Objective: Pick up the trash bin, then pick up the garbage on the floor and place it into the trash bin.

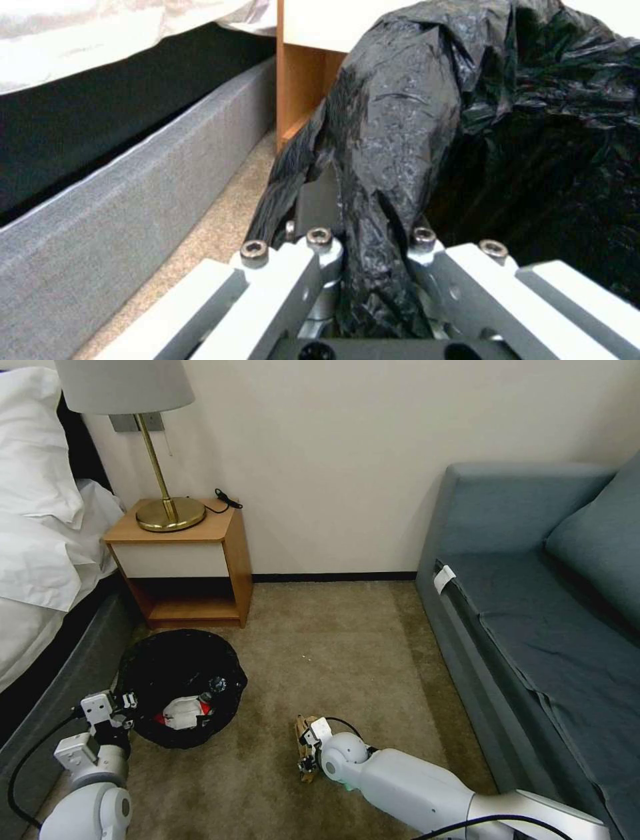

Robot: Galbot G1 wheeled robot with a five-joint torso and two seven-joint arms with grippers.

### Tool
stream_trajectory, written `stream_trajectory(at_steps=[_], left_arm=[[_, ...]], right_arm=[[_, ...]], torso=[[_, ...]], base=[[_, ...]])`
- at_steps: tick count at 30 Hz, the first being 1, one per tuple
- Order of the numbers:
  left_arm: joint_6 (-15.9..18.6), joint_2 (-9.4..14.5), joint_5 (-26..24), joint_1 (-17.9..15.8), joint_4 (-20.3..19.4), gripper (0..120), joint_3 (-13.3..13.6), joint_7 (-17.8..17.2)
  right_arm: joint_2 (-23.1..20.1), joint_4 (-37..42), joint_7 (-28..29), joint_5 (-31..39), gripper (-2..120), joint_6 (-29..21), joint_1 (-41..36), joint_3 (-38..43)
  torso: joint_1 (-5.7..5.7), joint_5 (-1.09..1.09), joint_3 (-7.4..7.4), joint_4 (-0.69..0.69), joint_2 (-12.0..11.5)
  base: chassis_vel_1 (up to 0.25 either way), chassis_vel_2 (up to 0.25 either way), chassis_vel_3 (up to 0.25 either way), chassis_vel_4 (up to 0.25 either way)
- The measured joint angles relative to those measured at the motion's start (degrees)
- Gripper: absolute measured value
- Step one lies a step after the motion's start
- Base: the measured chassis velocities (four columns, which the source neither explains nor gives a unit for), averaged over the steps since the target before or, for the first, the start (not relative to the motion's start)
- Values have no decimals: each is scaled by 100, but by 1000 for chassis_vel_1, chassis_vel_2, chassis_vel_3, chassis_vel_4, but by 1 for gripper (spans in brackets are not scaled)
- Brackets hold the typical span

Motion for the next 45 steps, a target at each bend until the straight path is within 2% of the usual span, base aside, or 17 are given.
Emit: stream_trajectory(at_steps=[1,3,5,6,8,9,12,22,31,37,39,45], left_arm=[[-3,-2,-1,1,0,4,1,2],[-5,-4,-1,1,0,4,3,2],[-13,-11,1,1,1,4,19,3],[-13,-11,1,1,1,4,19,3],[-15,-18,3,1,3,4,32,5],[-15,-18,3,1,3,4,32,5],[-16,-18,6,-1,11,4,34,5],[-40,-20,25,-3,45,4,55,37],[-65,-5,20,-9,79,4,79,45],[-71,35,7,-20,103,4,78,48],[-72,51,4,-25,109,4,78,48],[-72,60,-2,-49,140,4,91,48]], right_arm=[[0,0,-8,-17,36,10,-8,-1],[0,2,-9,-25,33,15,-10,-2],[-9,25,-11,-33,21,22,-12,-4],[-9,25,-11,-33,21,22,-12,-4],[-19,35,-11,-44,11,29,-12,-4],[-19,35,-11,-44,11,29,-12,-4],[-31,52,-11,-79,0,42,-2,12],[-27,94,-12,-160,0,77,281,280],[-301,249,-30,-198,0,137,762,391],[-392,546,-112,-417,0,272,1336,675],[-382,729,-332,-608,0,421,1691,731],[-263,1303,-479,-488,0,470,2190,614]], torso=[[0,0,0,0,0],[0,0,0,0,0],[0,0,0,0,0],[0,0,0,0,0],[0,0,0,0,0],[0,0,0,0,0],[0,0,0,0,0],[0,0,0,0,0],[0,0,0,0,0],[0,0,0,-1,0],[0,0,1,-1,0],[0,0,0,0,0]], base=[[0,0,0,0],[0,0,0,0],[0,0,0,0],[0,0,0,0],[0,0,0,0],[0,0,0,0],[0,0,0,0],[0,0,0,0],[0,0,0,0],[0,0,0,0],[0,0,0,0],[0,0,0,0]])
